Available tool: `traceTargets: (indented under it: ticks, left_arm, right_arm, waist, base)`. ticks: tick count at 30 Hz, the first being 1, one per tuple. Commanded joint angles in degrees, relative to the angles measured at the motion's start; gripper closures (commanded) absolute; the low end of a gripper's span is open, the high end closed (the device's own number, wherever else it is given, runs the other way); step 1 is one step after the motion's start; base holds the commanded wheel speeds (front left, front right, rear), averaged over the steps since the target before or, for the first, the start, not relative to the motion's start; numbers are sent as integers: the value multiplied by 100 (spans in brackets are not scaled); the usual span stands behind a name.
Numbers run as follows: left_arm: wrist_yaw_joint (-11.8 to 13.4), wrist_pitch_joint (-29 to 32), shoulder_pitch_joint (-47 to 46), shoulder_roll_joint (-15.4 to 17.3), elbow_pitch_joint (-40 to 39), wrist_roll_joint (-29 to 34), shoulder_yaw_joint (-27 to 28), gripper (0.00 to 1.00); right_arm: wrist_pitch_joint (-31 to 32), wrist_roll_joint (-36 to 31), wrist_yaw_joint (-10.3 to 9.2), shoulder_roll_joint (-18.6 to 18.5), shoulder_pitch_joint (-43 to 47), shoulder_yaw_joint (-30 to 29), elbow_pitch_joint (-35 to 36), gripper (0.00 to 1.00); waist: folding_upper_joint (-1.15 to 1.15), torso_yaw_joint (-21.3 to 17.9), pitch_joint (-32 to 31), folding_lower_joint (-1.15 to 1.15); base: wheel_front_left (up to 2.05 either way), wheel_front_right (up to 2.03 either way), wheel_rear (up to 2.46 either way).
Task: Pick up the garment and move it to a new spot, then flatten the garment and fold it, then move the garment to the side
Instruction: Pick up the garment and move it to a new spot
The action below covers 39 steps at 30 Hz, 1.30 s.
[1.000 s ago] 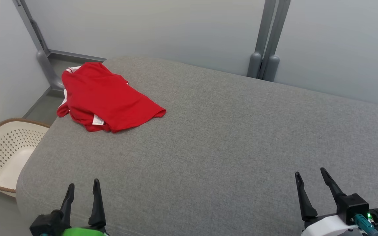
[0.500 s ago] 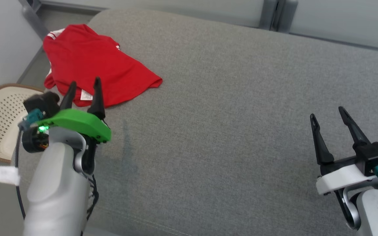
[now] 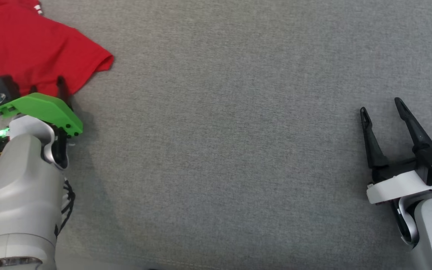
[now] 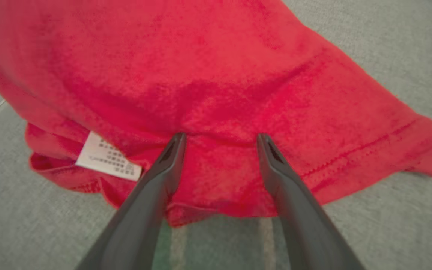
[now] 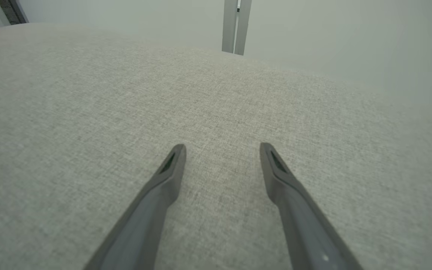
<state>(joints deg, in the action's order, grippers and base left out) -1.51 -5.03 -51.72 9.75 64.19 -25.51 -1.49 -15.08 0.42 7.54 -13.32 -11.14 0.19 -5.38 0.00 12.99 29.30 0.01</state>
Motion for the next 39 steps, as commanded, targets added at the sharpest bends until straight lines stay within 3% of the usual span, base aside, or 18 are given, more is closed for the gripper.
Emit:
traceTargets:
  ticks: [1,2,3,8,14,18,25,32,35,39]
  left_arm:
    - [-51,13,-98,22,152,-16,-3,59]
    - [-87,10,-86,3,257,-36,-10,70]
    - [-142,28,-45,-36,376,-66,-16,100]
    - [-389,-106,35,-73,560,-34,-157,100]
    - [-562,-770,22,-109,82,82,-423,100]
    - [-608,-870,231,-361,-551,105,-835,100]
    - [-604,-232,1078,-594,-2900,-668,-2214,100]
    - [-597,731,1953,-651,-5665,-1481,-3058,100]
    - [-459,1061,2196,-672,-6645,-1887,-3380,100]
    - [-15,1085,2225,-678,-7662,-2320,-3764,100]
  right_arm:
    - [-11,48,-11,-22,-28,-40,-53,0]
    - [-8,61,-11,-33,-8,-69,-58,0]
    - [0,67,-11,-37,25,-79,-75,0]
    - [0,83,-11,2,167,-76,-153,0]
    - [-1,139,-11,261,370,-36,-258,0]
    - [-6,195,-11,507,568,-34,-371,0]
    - [-6,245,-11,831,912,-2,-519,0]
    - [-6,283,-11,979,1161,-99,-581,0]
    - [-6,292,-11,999,1215,-136,-593,0]
    - [-6,314,-11,1020,1205,-150,-590,0]
  waist:
    - [0,-472,352,-1]
    - [0,-458,313,-1]
    - [0,-441,258,-1]
    - [0,-351,-83,-1]
    - [0,-233,-768,-1]
    - [0,-243,-1347,-1]
    - [0,-487,-2201,-1]
    - [0,-895,-2606,-1]
    - [0,-1068,-2635,-1]
    - [0,-1291,-2593,-1]
  base:
    - [0,0,0]
    - [0,0,0]
    - [0,0,0]
    - [0,0,0]
    - [0,0,0]
    - [0,0,0]
    - [0,0,0]
    - [0,0,0]
    - [0,0,0]
    - [0,0,0]
